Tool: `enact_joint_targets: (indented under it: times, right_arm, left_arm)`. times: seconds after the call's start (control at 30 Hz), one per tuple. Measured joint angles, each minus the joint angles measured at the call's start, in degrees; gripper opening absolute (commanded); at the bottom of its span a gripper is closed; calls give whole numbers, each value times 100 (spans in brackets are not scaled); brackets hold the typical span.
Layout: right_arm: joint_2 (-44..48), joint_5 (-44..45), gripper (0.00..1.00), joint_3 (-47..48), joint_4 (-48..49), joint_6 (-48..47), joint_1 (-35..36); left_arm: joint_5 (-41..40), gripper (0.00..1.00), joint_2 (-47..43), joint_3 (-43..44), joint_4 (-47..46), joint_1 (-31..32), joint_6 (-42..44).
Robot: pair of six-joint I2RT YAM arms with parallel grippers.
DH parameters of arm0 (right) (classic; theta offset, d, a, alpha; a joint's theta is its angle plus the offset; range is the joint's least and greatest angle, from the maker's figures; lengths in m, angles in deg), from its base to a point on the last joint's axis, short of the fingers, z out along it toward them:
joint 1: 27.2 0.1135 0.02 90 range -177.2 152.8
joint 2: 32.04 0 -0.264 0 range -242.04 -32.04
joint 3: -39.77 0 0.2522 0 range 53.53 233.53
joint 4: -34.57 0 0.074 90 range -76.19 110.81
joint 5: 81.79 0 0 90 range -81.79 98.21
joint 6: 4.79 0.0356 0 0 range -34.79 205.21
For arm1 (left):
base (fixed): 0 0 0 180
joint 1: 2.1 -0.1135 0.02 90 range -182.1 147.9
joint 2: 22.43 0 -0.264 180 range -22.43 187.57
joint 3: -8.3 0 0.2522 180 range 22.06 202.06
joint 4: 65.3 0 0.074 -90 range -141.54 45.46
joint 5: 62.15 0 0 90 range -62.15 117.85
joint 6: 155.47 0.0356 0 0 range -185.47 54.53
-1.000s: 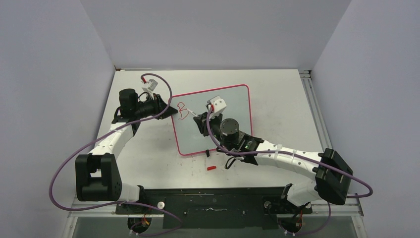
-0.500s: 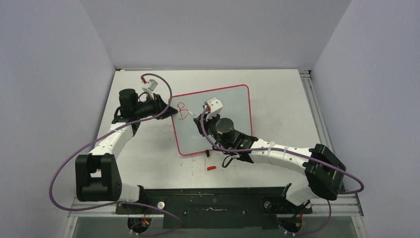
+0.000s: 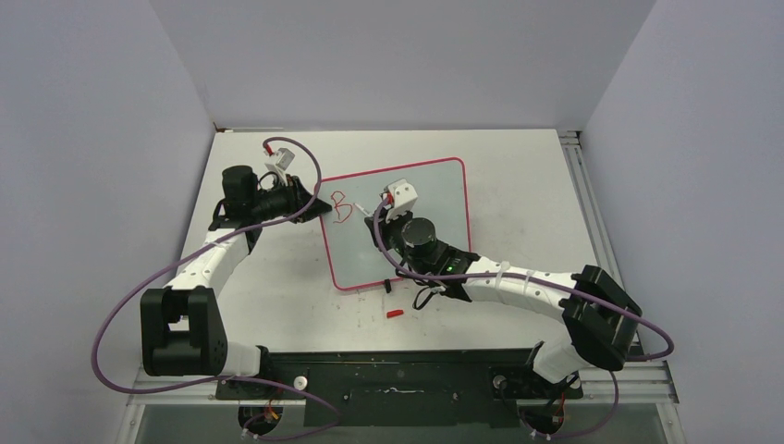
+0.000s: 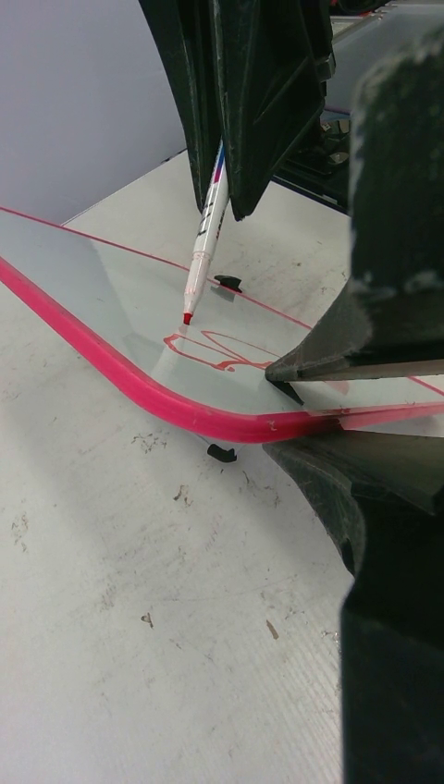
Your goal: Write a sentence on the whiteboard
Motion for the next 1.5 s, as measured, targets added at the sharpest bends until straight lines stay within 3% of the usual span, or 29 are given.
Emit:
enact_joint_targets:
  times: [1.5]
  right_arm:
    - [186,188,5,-647,197,177,157]
  left_arm:
    - [-20,16,-7,0,44,0,4]
